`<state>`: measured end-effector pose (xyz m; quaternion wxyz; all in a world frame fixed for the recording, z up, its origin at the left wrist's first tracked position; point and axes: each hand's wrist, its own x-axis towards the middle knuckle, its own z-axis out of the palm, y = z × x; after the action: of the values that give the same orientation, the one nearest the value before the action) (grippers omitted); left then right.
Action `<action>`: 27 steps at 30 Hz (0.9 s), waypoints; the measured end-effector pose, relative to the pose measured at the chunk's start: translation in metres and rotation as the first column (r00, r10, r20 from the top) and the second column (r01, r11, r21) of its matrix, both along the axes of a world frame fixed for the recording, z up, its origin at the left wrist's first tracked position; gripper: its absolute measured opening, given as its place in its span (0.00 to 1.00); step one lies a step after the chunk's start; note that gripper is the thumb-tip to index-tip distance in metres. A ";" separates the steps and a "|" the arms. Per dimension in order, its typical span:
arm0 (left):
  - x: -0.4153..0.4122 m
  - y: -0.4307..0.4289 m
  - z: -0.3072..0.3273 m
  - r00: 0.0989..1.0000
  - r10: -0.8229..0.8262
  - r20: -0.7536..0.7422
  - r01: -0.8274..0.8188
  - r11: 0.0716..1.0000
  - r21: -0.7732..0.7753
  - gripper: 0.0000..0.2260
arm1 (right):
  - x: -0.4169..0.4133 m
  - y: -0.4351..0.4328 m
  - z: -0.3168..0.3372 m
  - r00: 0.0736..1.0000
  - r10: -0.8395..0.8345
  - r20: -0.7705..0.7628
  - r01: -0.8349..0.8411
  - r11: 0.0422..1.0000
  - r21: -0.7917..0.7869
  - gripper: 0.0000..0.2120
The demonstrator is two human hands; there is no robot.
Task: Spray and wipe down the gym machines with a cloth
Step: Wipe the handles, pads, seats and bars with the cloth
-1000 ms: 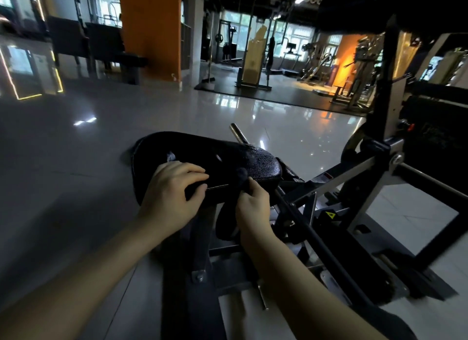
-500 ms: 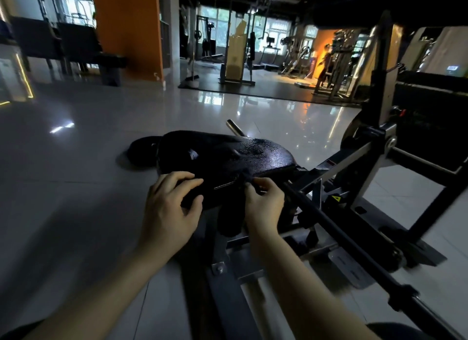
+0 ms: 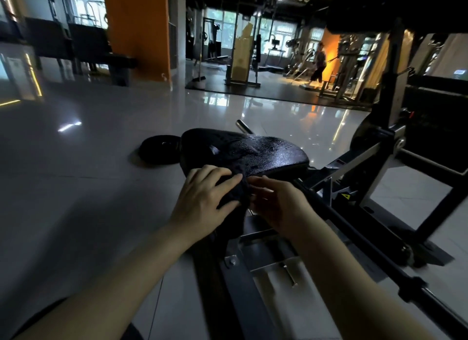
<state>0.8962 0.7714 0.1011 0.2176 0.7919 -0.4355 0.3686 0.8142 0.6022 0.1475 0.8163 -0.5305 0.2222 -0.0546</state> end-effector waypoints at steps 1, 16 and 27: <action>0.002 -0.001 0.000 0.999 0.028 0.029 -0.029 0.999 0.018 0.24 | -0.005 -0.009 0.002 0.998 0.055 0.008 -0.055 0.998 0.006 0.14; -0.003 0.047 0.035 0.789 0.389 -0.476 -0.441 0.898 0.004 0.13 | -0.004 -0.017 0.039 0.966 -0.049 0.254 0.174 0.849 -0.498 0.10; -0.039 -0.008 -0.019 0.859 0.008 -0.512 -0.293 0.828 -0.478 0.24 | 0.037 -0.003 0.028 0.950 0.011 0.312 0.257 0.543 -0.799 0.09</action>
<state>0.8569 0.7632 0.0819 0.5037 0.7975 -0.1781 0.2804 0.8516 0.5994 0.1757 0.4845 -0.8222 0.0890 -0.2853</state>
